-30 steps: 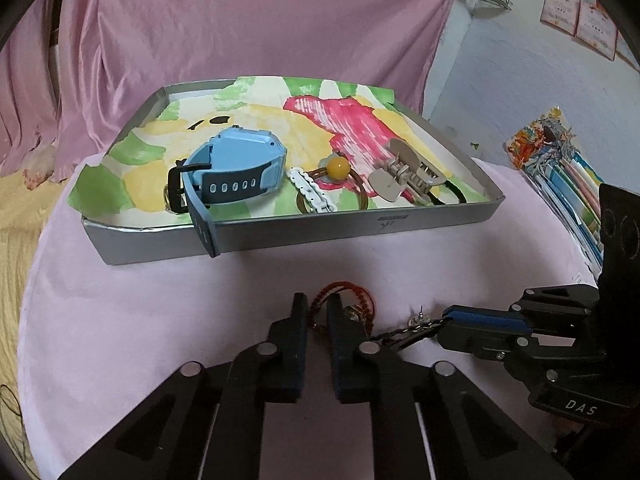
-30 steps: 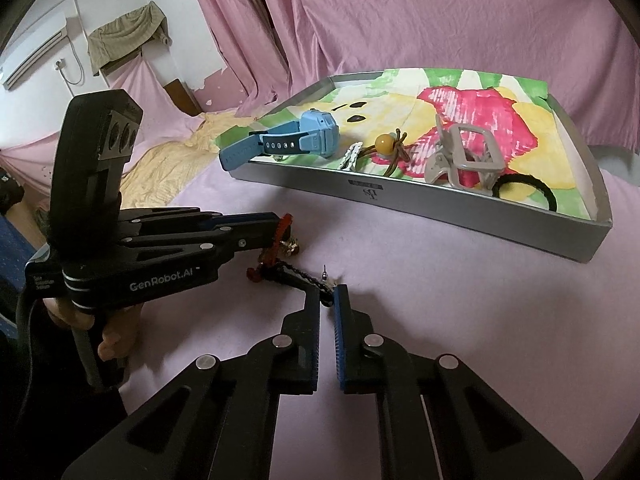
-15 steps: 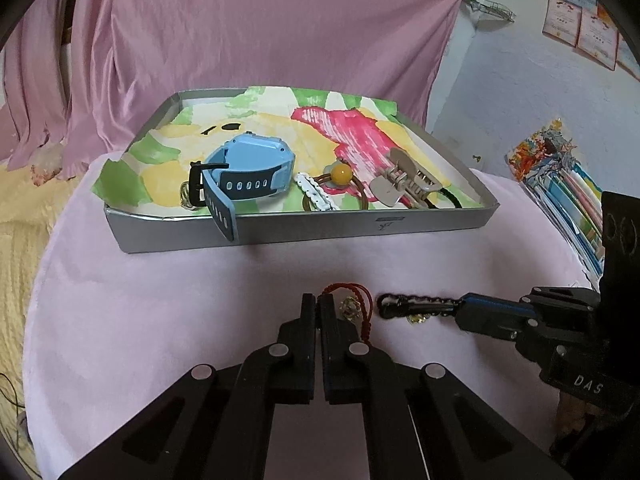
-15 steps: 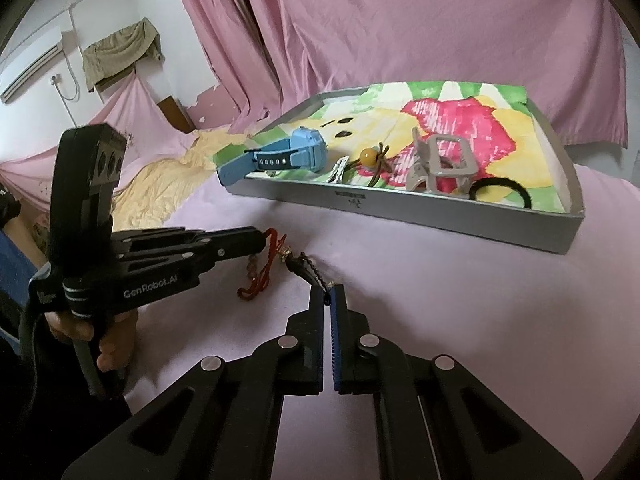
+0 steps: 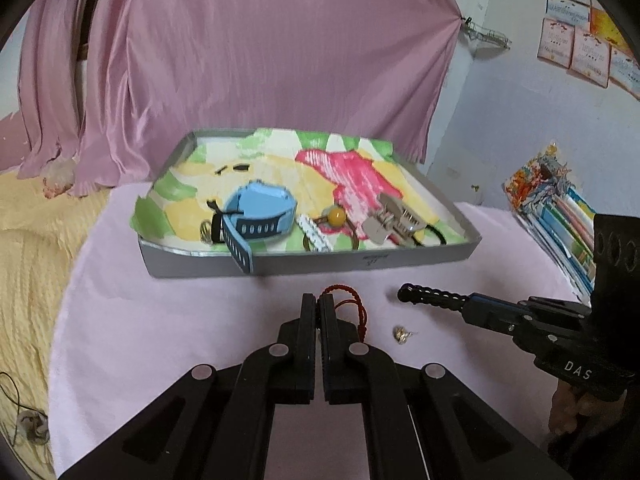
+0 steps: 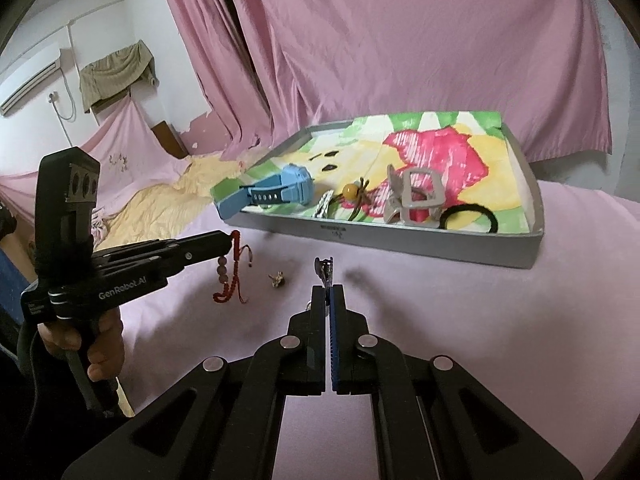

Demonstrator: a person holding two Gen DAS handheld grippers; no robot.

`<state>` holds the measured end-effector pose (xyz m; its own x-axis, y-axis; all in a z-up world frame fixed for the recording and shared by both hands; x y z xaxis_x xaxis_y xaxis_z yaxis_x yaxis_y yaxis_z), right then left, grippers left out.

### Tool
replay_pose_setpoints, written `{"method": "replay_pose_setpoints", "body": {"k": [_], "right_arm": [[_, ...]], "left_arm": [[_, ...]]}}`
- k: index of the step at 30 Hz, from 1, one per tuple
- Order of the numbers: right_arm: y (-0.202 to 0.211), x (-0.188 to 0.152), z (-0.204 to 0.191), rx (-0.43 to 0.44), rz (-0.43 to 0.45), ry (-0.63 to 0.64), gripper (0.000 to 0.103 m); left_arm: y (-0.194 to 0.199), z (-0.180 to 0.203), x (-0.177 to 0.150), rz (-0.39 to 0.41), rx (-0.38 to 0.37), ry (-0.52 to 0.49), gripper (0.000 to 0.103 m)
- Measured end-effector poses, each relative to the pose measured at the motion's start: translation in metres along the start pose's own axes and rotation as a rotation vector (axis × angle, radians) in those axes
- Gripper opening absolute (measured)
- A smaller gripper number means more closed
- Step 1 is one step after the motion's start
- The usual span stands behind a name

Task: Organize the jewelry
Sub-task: 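Carry the black cord with the right tool while the left tool carries the red bracelet over the tray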

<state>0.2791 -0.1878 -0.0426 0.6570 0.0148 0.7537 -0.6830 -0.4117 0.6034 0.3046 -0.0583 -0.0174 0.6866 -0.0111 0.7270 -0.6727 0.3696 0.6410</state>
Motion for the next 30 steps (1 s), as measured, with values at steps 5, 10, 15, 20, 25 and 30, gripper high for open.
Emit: {"method": "replay_pose_setpoints", "body": {"k": [5,10,15,20,25,30], "right_arm": [[0.007,0.003,0.004,-0.006,0.029,-0.009,0.002],[0.016,0.011,0.013,-0.023,0.067,-0.02,0.002],[0.026,0.03,0.028,-0.06,0.129,-0.028,0.002],[0.029,0.05,0.049,-0.133,0.182,-0.04,0.002],[0.021,0.061,0.074,-0.23,0.187,-0.069,0.002],[0.002,0.059,0.092,-0.255,0.146,-0.103,0.002]], "left_arm": [[0.011,0.006,0.01,0.036,-0.008,-0.008,0.002],[0.015,0.007,0.021,0.071,-0.007,-0.001,0.002],[0.016,0.011,0.043,0.129,-0.004,0.014,0.002],[0.002,0.02,0.065,0.162,0.011,0.021,0.002],[-0.023,0.031,0.072,0.129,-0.002,0.028,0.002],[-0.051,0.034,0.074,0.096,0.021,0.034,0.002]]}}
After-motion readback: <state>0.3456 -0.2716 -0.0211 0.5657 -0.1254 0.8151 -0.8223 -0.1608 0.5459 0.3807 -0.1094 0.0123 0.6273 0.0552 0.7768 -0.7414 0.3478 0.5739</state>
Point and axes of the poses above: each gripper's, at about its wrist camera, not at the fingertips, and y roughly against the way its jaws point, z to its right, x to its top, the point moved 8 cm from there along -y, roughly the way its jaws point, and after that the axes turned 2 degrees about y, right-handed, at the moved point
